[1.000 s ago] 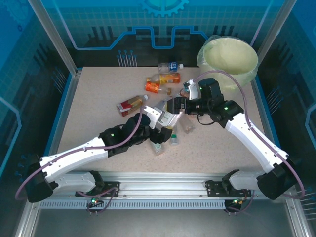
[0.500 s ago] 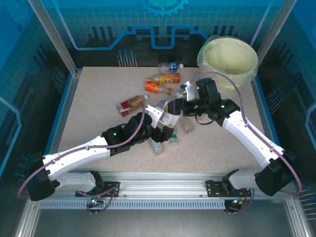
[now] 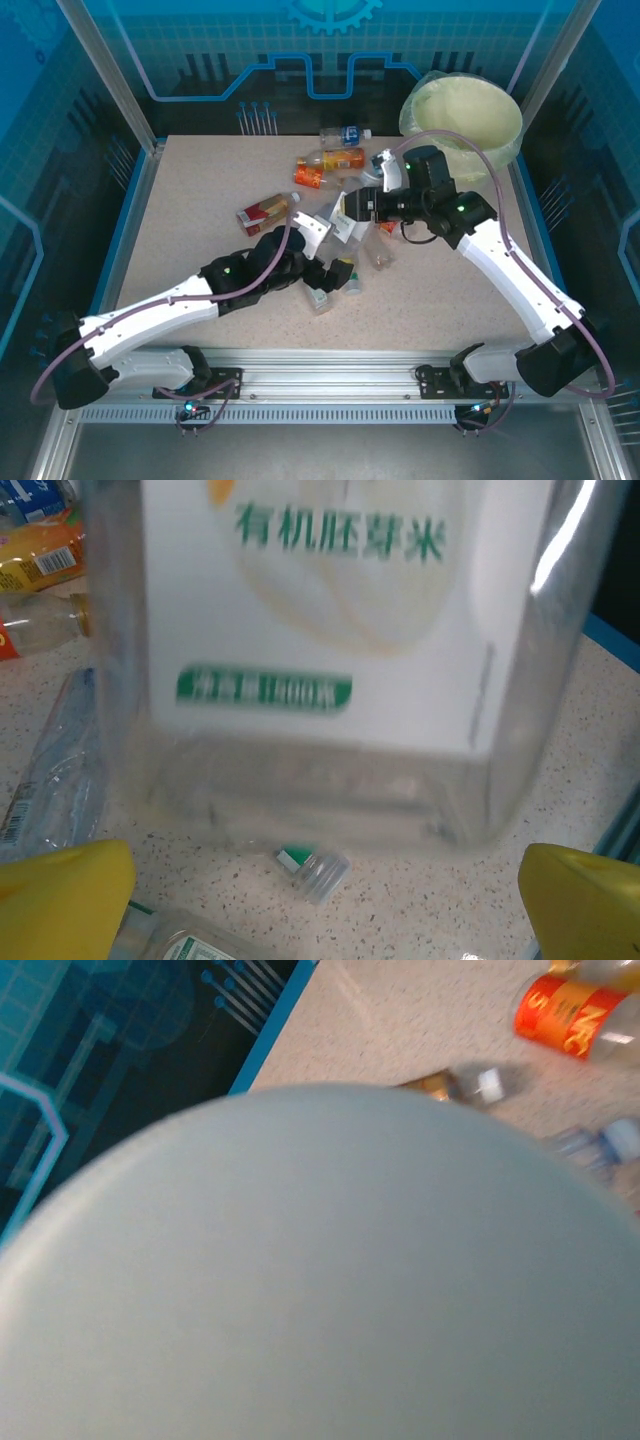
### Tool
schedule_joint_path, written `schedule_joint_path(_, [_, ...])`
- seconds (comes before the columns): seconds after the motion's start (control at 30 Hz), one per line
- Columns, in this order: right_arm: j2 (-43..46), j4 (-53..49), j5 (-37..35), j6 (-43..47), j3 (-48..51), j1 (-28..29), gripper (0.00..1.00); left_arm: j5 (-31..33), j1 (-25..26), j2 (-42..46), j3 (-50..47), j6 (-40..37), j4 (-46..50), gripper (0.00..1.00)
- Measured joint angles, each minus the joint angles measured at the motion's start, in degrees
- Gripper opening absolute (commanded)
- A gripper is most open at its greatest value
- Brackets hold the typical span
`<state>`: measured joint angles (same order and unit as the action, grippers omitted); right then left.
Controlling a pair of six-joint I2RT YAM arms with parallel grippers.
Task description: Put the plastic bottles in the bin
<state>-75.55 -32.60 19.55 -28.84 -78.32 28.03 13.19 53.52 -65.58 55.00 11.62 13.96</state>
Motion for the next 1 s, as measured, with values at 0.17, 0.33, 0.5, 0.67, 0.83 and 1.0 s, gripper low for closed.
schedule_joint_path(0.17, [0.0, -1.73, -7.48, 2.4, -4.5, -1.95, 0.44, 2.64, -0.94, 6.75, -3.45, 0.44, -0.17, 0.99])
schedule_joint_path(0.33, [0.0, -2.58, -15.1, 5.03, -10.23, -5.68, 0.43, 7.3, -2.12, 11.3, -7.19, 1.92, -0.48, 0.99])
schedule_joint_path(0.5, [0.0, -2.16, -25.4, 8.98, -16.65, -10.29, 0.43, 10.64, -2.73, 15.37, -10.95, 3.3, -0.7, 0.99])
schedule_joint_path(0.67, [-0.79, 1.68, -31.36, 11.08, -20.72, -16.61, 0.44, 13.44, -2.8, 22.38, -15.76, 3.93, -1.97, 0.99])
schedule_joint_path(0.83, [-5.22, 4.79, -36.7, 13.38, -24.59, -19.93, 0.45, 17.42, -3.37, 24.15, -17.7, 6.36, -2.23, 0.99])
schedule_joint_path(1.0, [-10.69, 5.9, -39.91, 13.92, -25.14, -23.23, 0.45, 18.32, -3.54, 24.7, -18.69, 8.07, -2.29, 0.99])
